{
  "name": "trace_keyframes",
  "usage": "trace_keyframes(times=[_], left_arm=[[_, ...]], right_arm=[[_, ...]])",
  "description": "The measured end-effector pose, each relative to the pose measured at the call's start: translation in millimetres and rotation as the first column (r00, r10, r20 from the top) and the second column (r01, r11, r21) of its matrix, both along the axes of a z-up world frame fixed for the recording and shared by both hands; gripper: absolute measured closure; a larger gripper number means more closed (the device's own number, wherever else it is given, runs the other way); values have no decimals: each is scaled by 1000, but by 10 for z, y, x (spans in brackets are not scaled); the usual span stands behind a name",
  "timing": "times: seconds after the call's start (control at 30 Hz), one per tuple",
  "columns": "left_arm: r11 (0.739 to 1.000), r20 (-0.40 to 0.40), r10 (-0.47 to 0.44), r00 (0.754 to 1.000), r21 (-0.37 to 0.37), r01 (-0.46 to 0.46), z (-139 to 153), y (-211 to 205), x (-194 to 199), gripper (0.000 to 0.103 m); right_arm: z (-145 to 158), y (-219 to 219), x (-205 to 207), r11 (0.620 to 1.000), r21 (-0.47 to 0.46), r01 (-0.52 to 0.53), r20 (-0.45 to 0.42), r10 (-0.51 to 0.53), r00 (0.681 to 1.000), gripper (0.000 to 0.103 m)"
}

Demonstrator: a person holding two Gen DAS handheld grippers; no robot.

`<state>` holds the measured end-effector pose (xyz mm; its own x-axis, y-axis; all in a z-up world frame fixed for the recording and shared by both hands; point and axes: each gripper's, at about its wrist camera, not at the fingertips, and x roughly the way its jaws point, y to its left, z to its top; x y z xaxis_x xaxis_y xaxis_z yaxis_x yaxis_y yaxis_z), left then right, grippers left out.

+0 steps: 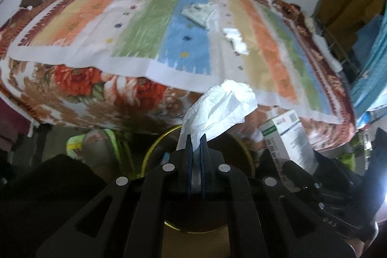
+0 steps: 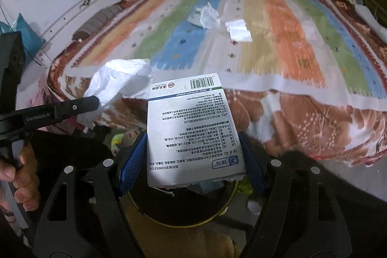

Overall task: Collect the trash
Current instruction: 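Lower the white box with right tool while left tool lowers the tissue over the bin, then open right tool to drop the box while left tool releases the tissue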

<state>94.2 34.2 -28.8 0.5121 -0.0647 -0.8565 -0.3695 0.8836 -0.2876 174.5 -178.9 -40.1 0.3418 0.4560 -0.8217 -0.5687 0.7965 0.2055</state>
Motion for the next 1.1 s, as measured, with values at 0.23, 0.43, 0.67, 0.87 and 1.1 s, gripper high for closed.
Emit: trace_keyframes(times=[0.23, 0.43, 0.67, 0.87, 1.1], left_arm=[[994, -139, 34, 990, -94, -48, -421, 21, 27, 98], [981, -228, 40, 973, -176, -81, -613, 79, 35, 98], [967, -261, 47, 964, -232, -110, -731, 107, 62, 80], [960, -215, 66, 974, -252, -120, -650, 148, 67, 45], [978, -176, 47, 983, -190, -81, -510, 146, 118, 44]], right_arm=[[-315, 154, -27, 995, -94, -27, -79, 20, 997, 34], [-521, 194, 21, 993, -119, -26, -165, 6, 986, 34], [-674, 257, 46, 988, -149, -38, -206, 7, 979, 30], [-665, 253, 64, 990, -141, -31, -206, 1, 979, 16], [-525, 217, 96, 993, -119, -26, -167, 6, 986, 16]])
